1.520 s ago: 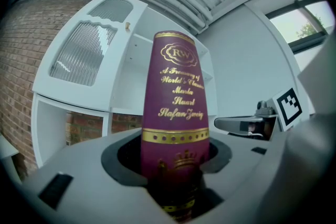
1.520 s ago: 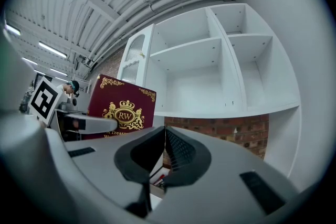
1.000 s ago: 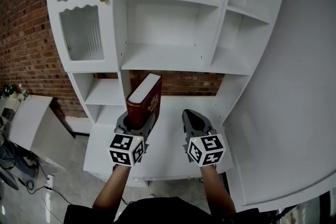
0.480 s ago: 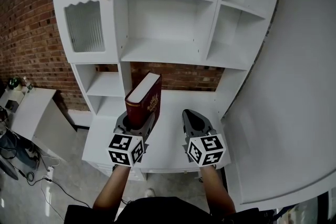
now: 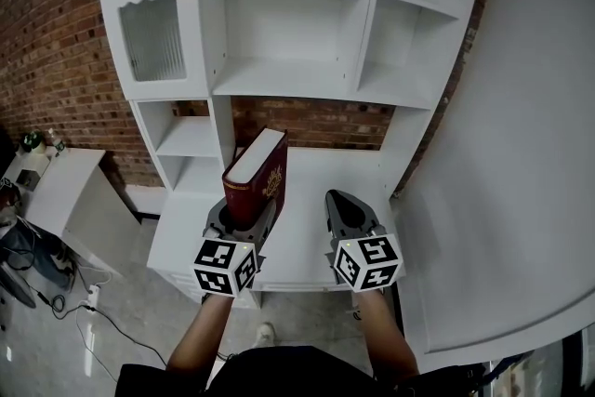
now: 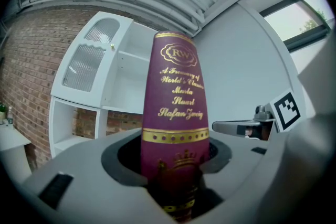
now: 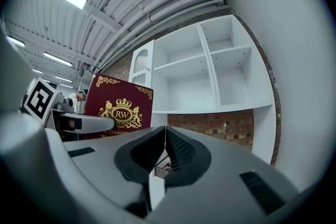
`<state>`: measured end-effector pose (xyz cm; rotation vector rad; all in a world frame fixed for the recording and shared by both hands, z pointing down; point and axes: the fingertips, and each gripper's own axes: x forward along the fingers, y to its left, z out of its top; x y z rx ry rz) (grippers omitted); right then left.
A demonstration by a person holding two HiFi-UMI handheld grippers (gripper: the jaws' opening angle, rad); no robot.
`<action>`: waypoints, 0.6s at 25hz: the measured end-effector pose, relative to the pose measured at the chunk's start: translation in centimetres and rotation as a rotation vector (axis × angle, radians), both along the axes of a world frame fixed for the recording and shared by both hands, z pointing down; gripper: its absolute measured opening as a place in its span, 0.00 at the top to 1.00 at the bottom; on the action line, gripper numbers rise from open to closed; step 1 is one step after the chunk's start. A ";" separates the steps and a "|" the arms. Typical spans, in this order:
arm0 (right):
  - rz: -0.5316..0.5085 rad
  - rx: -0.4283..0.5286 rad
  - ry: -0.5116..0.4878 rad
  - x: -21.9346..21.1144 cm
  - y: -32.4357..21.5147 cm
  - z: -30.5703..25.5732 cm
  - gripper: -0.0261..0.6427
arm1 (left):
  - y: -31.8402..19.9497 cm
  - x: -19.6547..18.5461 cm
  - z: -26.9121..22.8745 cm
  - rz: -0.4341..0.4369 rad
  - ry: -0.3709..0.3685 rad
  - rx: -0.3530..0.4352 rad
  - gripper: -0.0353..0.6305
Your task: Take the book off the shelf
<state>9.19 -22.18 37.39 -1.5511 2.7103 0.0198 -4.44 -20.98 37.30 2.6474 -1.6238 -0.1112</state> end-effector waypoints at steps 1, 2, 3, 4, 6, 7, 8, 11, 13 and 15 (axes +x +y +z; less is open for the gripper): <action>-0.001 0.000 0.000 0.2 0.4 0.0 0.93 | 0.4 0.1 0.0 -0.005 -0.001 0.002 0.59; -0.002 0.001 0.001 0.3 0.8 0.1 0.93 | 0.9 0.2 0.0 -0.009 -0.001 0.005 0.59; -0.003 0.000 0.002 0.5 1.2 0.1 0.93 | 1.3 0.3 0.0 -0.012 0.000 0.007 0.59; -0.005 0.000 0.002 0.6 1.5 0.2 0.93 | 1.7 0.4 0.0 -0.016 0.002 0.008 0.59; -0.009 0.000 0.003 0.9 2.2 0.2 0.93 | 2.4 0.6 0.0 -0.022 0.005 0.008 0.59; -0.011 0.001 0.003 1.0 2.6 0.2 0.93 | 2.7 0.7 0.1 -0.024 0.005 0.008 0.59; -0.012 0.001 0.003 1.1 2.9 0.2 0.93 | 3.1 0.8 0.1 -0.026 0.006 0.008 0.59; -0.018 0.000 0.001 1.5 4.0 0.3 0.93 | 4.2 1.1 0.2 -0.034 0.003 0.011 0.59; -0.022 -0.002 0.002 1.7 4.6 0.5 0.93 | 5.0 1.4 0.2 -0.039 -0.003 0.013 0.59; -0.025 -0.003 -0.001 1.9 5.3 0.6 0.93 | 5.7 1.4 0.2 -0.047 -0.004 0.015 0.59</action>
